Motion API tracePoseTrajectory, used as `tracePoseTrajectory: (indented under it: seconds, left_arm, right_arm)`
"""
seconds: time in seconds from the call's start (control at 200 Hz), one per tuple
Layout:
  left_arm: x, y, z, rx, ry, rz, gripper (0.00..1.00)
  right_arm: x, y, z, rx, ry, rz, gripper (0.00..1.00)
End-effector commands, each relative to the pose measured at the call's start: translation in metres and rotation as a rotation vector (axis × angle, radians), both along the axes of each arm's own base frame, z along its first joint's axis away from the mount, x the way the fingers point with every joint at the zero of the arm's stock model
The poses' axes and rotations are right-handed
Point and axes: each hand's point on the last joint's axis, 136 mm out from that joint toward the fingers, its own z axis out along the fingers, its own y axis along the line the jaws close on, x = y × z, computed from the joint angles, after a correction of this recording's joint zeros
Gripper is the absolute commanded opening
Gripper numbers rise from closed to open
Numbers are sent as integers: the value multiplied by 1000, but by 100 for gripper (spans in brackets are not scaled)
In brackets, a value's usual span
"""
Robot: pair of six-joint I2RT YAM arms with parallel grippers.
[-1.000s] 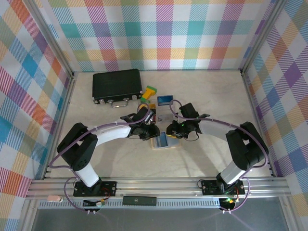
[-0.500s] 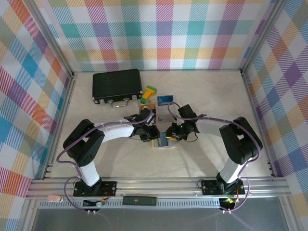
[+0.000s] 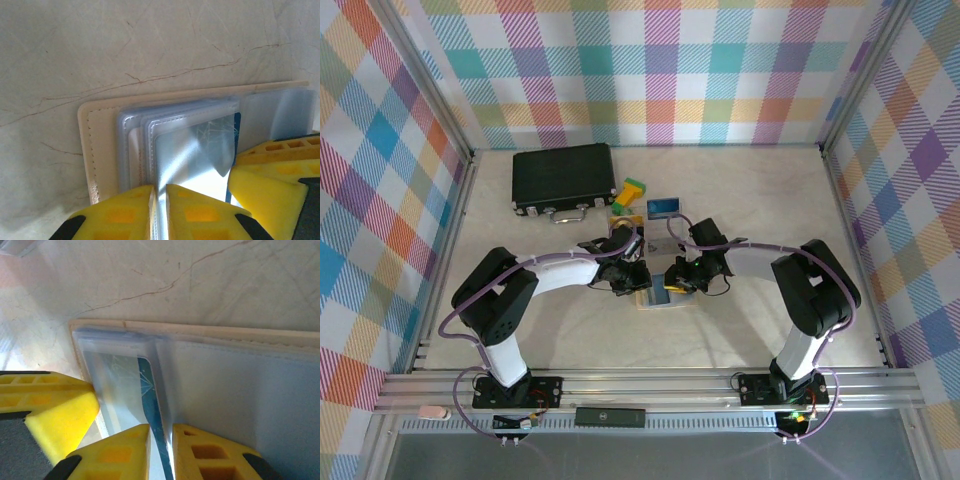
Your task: Take the credit cards out of the card holder
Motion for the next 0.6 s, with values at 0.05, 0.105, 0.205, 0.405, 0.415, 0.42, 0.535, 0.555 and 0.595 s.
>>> tracePoseTrajectory:
  seconds: [0.05, 0.105, 0.205, 0.405, 0.415, 0.42, 0.535, 0.555, 0.595]
  left_arm:
    - [-8, 10, -19, 52, 67, 4, 15]
    - [-9, 11, -20, 56, 72, 7, 15]
    - [-9, 12, -21, 61, 70, 9, 15]
    - [-8, 21, -20, 99, 57, 25, 15]
    - [-8, 21, -20, 100, 58, 26, 15]
    - [-8, 21, -20, 100, 57, 26, 15]
    - [-9, 24, -23, 111, 62, 26, 15]
    - [-9, 24, -23, 112, 63, 26, 15]
    - [-9, 25, -24, 113, 67, 27, 15]
  right_arm:
    - [0, 7, 1, 33, -5, 39, 18]
    - [0, 7, 0, 33, -5, 40, 17]
    - [0, 7, 1, 34, -10, 39, 14]
    - [1, 1, 6, 11, -51, 23, 11]
    - [1, 0, 6, 10, -53, 23, 11]
    - [1, 0, 6, 10, -53, 22, 11]
    - [1, 0, 10, 19, -73, 24, 11]
    - [1, 0, 10, 22, -73, 25, 12]
    - [1, 1, 11, 27, -73, 29, 12]
